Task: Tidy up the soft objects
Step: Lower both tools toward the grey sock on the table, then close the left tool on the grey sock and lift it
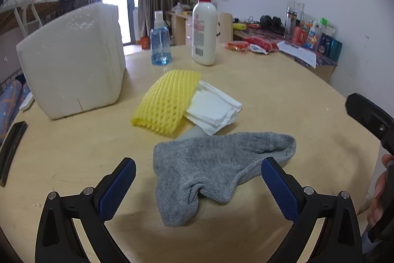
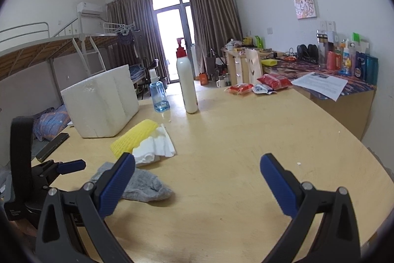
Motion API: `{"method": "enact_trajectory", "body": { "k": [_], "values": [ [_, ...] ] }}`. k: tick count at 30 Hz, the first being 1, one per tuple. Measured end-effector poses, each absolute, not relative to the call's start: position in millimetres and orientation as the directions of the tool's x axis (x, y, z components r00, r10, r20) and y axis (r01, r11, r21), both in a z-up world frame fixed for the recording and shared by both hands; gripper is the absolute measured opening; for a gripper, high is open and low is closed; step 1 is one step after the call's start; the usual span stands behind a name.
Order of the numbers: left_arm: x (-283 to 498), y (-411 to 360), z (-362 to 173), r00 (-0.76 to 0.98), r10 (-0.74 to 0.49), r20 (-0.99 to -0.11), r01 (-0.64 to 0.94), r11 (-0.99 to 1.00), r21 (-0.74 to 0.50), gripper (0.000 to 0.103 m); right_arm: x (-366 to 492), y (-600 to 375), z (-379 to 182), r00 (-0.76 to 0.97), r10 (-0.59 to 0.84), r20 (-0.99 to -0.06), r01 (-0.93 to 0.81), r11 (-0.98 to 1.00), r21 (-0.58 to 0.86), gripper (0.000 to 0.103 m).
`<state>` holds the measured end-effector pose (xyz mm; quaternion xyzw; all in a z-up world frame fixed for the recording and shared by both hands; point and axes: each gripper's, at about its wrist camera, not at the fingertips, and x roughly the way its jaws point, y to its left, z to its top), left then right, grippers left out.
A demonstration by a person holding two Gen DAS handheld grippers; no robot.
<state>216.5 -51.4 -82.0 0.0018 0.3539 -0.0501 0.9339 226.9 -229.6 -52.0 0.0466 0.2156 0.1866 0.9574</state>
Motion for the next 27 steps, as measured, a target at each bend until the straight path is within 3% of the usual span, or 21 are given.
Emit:
{"method": "enact_trajectory", "body": {
  "k": [11, 27],
  "values": [
    [234, -58, -94, 0.668, -0.072, -0.741, 0.091, 0.996, -0.015, 0.102, 226, -234, -56, 0.835, 0.373, -0.405, -0.326, 0.928, 0.183, 0.103],
    [243, -61, -100, 0.624, -0.081, -0.777, 0.091, 0.995, -0.031, 0.098, 230, -238, -59, 0.830, 0.370, -0.418, -0.319, 0.929, 0.189, 0.103]
  ]
}}
